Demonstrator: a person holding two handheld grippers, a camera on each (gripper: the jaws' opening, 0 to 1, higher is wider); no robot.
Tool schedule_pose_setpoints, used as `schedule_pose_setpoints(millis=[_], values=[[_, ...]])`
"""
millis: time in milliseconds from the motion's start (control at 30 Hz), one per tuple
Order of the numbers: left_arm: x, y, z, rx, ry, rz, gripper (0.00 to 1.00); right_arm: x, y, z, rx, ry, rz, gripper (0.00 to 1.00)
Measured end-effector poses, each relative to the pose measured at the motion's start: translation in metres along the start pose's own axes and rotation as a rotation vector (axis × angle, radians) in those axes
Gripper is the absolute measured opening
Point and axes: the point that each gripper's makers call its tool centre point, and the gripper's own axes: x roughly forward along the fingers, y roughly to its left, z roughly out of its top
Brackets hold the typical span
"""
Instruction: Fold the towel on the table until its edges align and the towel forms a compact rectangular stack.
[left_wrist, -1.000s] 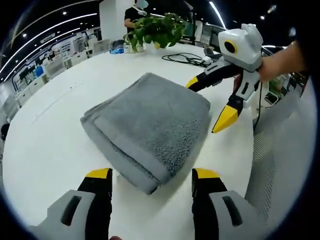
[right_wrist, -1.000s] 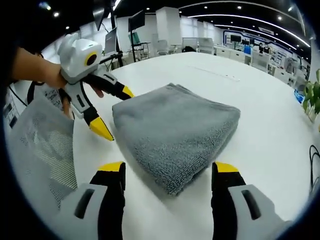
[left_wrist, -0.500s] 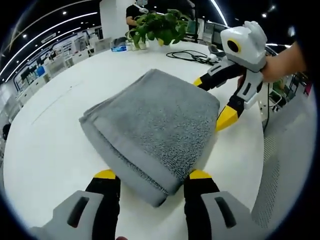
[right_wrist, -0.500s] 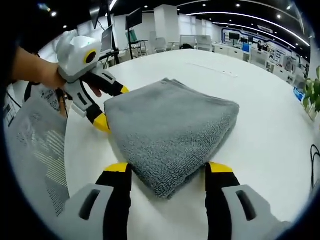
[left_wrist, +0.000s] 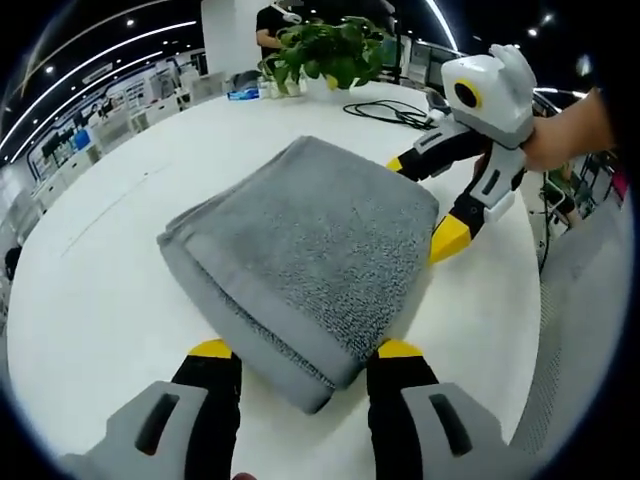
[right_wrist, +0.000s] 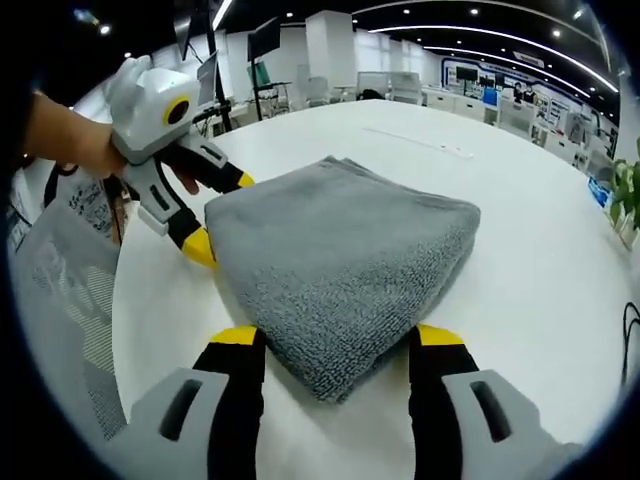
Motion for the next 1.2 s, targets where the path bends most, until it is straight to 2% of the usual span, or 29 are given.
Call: schedule_pose_setpoints(millis=[633,1200], values=[[0.012,0.027,0.013,-0.001,-0.007,-0.002,0.5,0.019,-0.023,0.018,-0.026,0.029,-0.021,0.58],[0.018,0.037,0.019,0.012,-0.002,-0.007,0.5,0.015,-0.025,0.027,-0.033,0.041,-0.037,0.58]])
